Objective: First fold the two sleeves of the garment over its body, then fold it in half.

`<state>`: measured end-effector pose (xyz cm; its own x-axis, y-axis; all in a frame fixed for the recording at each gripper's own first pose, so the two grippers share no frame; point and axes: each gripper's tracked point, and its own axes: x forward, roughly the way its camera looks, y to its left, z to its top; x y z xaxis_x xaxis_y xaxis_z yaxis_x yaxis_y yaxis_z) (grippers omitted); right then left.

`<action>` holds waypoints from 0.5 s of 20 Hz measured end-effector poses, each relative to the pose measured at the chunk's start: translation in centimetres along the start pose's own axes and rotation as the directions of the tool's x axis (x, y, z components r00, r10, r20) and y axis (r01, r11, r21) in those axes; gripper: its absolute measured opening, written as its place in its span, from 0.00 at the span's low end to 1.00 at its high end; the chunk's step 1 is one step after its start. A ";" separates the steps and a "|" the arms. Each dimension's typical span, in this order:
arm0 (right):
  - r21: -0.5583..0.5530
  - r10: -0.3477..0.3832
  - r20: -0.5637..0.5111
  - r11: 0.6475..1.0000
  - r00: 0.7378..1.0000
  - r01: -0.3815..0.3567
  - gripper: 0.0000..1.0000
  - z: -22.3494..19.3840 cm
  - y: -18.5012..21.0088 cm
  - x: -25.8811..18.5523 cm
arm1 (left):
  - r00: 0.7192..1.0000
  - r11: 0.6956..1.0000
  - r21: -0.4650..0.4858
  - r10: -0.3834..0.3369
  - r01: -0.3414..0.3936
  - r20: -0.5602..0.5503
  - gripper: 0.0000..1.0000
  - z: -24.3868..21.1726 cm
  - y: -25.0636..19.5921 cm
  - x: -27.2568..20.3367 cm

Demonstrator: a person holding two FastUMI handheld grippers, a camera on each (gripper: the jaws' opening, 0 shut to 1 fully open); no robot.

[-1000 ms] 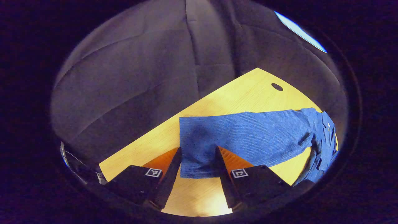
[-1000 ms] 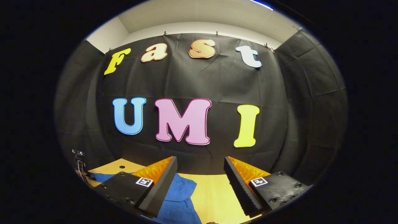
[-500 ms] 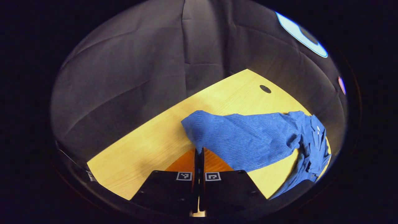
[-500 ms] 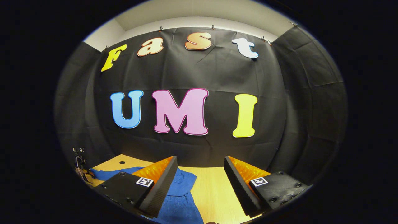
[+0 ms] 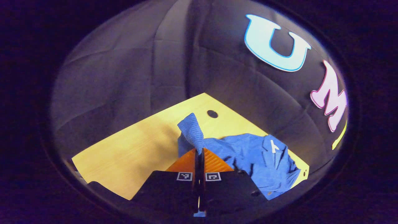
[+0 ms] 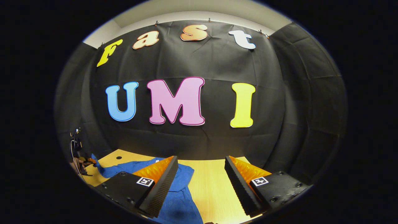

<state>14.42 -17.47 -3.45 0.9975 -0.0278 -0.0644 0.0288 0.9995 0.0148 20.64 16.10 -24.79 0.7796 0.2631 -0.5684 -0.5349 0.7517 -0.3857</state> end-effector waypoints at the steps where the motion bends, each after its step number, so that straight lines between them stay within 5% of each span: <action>1: -0.001 -0.017 -0.006 1.000 1.000 0.017 0.97 -0.3 -0.8 0.2 | 0.999 0.999 0.015 -0.049 0.049 0.003 0.00 0.0 -2.7 -0.4; 6: 0.024 -0.085 -0.051 0.996 0.995 0.086 0.97 -2.2 -4.2 1.1 | 0.951 0.944 0.109 -0.308 0.311 -0.041 0.00 -3.6 -17.3 -2.1; 10: 0.018 -0.126 -0.078 0.992 0.989 0.128 0.97 -3.8 -6.4 0.8 | 0.896 0.889 0.124 -0.427 0.440 -0.120 0.00 -7.7 -26.1 -2.6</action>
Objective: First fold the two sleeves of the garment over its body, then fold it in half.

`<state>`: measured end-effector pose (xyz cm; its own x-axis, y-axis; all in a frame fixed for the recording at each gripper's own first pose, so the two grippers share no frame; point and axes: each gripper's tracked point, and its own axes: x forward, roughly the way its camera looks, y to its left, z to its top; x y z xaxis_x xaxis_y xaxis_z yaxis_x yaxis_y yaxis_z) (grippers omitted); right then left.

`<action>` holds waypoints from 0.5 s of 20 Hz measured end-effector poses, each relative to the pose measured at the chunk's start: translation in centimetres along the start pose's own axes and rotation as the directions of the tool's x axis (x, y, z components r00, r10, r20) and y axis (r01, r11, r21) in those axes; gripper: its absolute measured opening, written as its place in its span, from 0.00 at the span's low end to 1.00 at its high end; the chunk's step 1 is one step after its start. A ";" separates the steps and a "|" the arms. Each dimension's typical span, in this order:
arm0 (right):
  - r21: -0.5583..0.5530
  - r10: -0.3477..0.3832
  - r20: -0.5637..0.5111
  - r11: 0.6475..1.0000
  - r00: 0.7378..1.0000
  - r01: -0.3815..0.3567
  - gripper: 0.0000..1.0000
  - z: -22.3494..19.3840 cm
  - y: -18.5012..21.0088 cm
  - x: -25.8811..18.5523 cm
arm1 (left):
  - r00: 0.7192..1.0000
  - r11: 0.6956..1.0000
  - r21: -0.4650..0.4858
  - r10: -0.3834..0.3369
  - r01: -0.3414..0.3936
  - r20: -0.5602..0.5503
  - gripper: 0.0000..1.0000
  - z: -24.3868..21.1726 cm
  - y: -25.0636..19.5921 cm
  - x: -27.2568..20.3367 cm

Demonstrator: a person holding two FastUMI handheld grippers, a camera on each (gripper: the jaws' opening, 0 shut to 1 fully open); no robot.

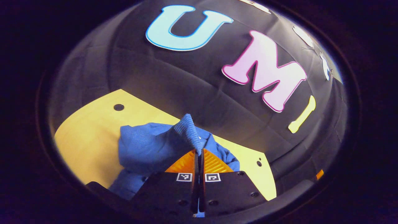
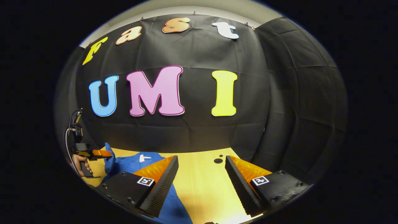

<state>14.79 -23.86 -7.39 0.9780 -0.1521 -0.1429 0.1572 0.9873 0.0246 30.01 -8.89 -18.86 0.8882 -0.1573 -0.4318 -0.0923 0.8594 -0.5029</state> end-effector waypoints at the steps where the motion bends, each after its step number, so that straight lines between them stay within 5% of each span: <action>1: -0.002 -0.008 -0.012 1.000 1.000 0.008 0.97 -0.6 -0.5 -0.1 | 1.000 1.000 -0.002 -0.026 0.026 -0.016 0.00 -0.8 -1.7 0.9; 4: 0.028 -0.034 -0.053 0.999 0.998 0.036 0.97 -1.7 -1.6 -0.4 | 0.993 0.994 -0.024 -0.110 0.109 -0.044 0.00 -3.2 -6.7 3.9; 6: 0.053 -0.053 -0.062 0.997 0.997 0.056 0.98 -2.2 -2.2 -0.1 | 0.984 0.985 -0.042 -0.170 0.168 -0.059 0.09 -4.4 -9.3 5.4; 8: 0.052 -0.052 -0.087 0.997 0.995 0.056 0.97 -3.5 -2.8 -0.7 | 0.976 0.977 -0.035 -0.210 0.208 -0.063 0.41 -5.1 -10.9 6.1; 9: 0.046 -0.049 -0.115 0.997 0.992 0.055 0.97 -4.4 -2.7 -0.6 | 0.978 0.979 -0.003 -0.201 0.202 -0.059 0.69 -5.8 -10.9 6.2; 10: 0.057 -0.049 -0.154 0.997 0.987 0.058 0.97 -5.4 -2.8 -0.6 | 0.982 0.981 0.049 -0.184 0.187 -0.049 0.86 -5.4 -10.5 5.9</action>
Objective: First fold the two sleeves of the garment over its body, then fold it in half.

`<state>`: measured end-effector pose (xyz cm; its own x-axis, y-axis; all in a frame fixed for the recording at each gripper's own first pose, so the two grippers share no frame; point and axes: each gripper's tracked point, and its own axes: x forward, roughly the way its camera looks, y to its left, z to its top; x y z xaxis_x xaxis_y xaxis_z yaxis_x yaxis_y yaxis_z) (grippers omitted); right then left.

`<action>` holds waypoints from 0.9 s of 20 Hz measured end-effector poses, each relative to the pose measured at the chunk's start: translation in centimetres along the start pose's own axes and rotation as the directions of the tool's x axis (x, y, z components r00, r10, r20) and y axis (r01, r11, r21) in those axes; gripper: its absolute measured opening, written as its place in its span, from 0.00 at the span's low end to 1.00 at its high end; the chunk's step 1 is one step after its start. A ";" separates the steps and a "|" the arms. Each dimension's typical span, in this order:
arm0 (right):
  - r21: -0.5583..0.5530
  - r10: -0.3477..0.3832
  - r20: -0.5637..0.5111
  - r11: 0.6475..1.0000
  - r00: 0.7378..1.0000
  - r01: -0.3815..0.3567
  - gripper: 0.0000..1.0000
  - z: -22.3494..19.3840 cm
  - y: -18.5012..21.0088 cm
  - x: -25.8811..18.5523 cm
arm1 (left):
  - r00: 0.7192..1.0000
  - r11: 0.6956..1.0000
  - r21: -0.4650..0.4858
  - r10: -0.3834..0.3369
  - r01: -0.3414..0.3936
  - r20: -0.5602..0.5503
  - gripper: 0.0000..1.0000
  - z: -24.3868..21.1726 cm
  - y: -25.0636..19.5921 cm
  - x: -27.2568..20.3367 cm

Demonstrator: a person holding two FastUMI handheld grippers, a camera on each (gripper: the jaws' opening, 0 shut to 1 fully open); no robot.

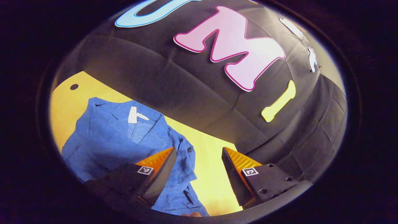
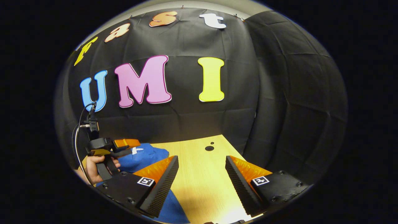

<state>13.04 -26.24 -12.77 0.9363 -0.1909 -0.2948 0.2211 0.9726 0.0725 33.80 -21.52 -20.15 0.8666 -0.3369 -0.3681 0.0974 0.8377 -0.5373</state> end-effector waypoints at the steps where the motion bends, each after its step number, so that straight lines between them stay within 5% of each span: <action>1: 0.028 0.006 -0.037 1.000 0.999 -0.005 0.98 -0.9 0.1 0.0 | 0.999 0.998 0.059 0.027 -0.028 0.019 0.85 0.2 0.5 -0.2; 6: 0.050 0.052 -0.171 0.998 0.984 -0.044 0.98 -5.7 1.6 -0.1 | 0.995 0.972 0.215 0.082 -0.090 0.049 0.84 -0.7 2.5 -7.0; 12: 0.047 0.117 -0.412 0.993 0.903 -0.108 0.98 -13.8 2.8 -2.4 | 0.960 0.942 0.203 0.279 -0.266 -0.038 0.84 -6.9 9.6 -20.0; 16: 0.038 0.145 -0.521 0.988 0.841 -0.147 0.98 -19.2 4.2 -4.1 | 0.865 0.871 0.169 0.484 -0.461 -0.136 0.85 -12.3 18.5 -27.6; 18: 0.018 0.116 -0.605 0.991 0.788 -0.132 0.98 -22.2 4.0 -5.1 | 0.810 0.831 0.196 0.553 -0.520 -0.197 0.85 -14.7 22.4 -30.4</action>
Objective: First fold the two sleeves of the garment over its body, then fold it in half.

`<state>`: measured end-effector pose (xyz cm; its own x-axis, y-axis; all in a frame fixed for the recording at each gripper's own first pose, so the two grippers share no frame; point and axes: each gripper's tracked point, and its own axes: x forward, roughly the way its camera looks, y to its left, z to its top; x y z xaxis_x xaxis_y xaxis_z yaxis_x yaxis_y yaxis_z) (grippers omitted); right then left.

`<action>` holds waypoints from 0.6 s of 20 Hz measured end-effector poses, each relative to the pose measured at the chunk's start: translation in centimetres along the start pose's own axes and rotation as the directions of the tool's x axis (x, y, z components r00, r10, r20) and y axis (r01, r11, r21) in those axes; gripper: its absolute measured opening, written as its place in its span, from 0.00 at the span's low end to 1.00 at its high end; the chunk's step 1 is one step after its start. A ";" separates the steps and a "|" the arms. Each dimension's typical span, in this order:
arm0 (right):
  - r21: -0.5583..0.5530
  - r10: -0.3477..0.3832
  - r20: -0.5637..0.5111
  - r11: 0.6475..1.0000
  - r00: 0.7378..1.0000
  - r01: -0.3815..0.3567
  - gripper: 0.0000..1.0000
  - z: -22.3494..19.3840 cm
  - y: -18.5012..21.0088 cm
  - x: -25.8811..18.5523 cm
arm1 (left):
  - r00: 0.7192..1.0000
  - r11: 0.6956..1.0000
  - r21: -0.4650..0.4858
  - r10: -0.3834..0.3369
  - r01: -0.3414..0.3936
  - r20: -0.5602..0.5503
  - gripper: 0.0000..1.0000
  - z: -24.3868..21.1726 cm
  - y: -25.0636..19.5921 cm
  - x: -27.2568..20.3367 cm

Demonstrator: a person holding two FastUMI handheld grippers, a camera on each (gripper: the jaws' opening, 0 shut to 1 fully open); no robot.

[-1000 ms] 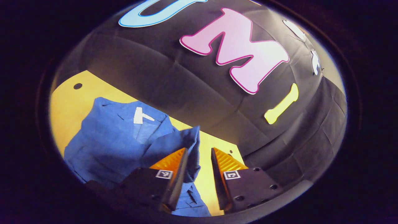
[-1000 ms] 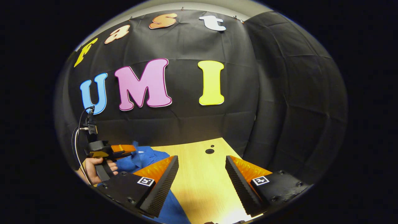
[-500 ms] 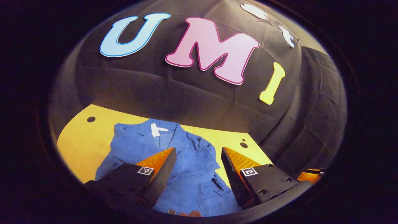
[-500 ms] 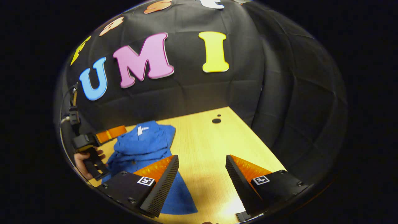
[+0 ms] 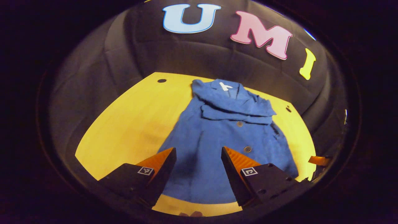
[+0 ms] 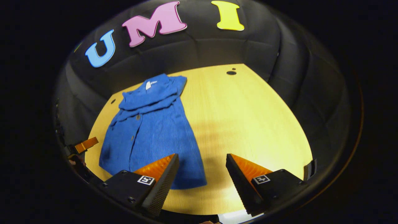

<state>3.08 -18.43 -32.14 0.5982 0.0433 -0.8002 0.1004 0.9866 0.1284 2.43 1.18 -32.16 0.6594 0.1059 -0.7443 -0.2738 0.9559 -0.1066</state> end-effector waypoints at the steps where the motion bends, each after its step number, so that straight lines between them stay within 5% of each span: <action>1: 0.004 0.005 -0.037 1.000 0.999 -0.005 0.98 -1.5 0.2 0.4 | 0.999 1.000 0.002 0.028 -0.028 -0.038 0.85 -1.2 1.4 0.0; 7: -0.030 -0.021 -0.057 0.999 0.998 0.019 0.99 -3.7 0.7 2.3 | 0.981 0.993 0.074 0.106 -0.094 -0.164 0.85 -6.4 6.1 1.7; 12: -0.017 -0.064 -0.107 0.998 0.992 0.062 0.98 -5.4 -0.3 3.9 | 0.978 0.991 0.119 0.079 -0.057 -0.192 0.86 -6.5 5.8 1.9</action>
<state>1.06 -17.72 -38.48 0.5017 -0.0031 -0.8650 0.1236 0.9900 0.0681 -2.46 5.18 -38.47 0.4892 0.1263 -0.8630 -0.2255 0.9741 0.0147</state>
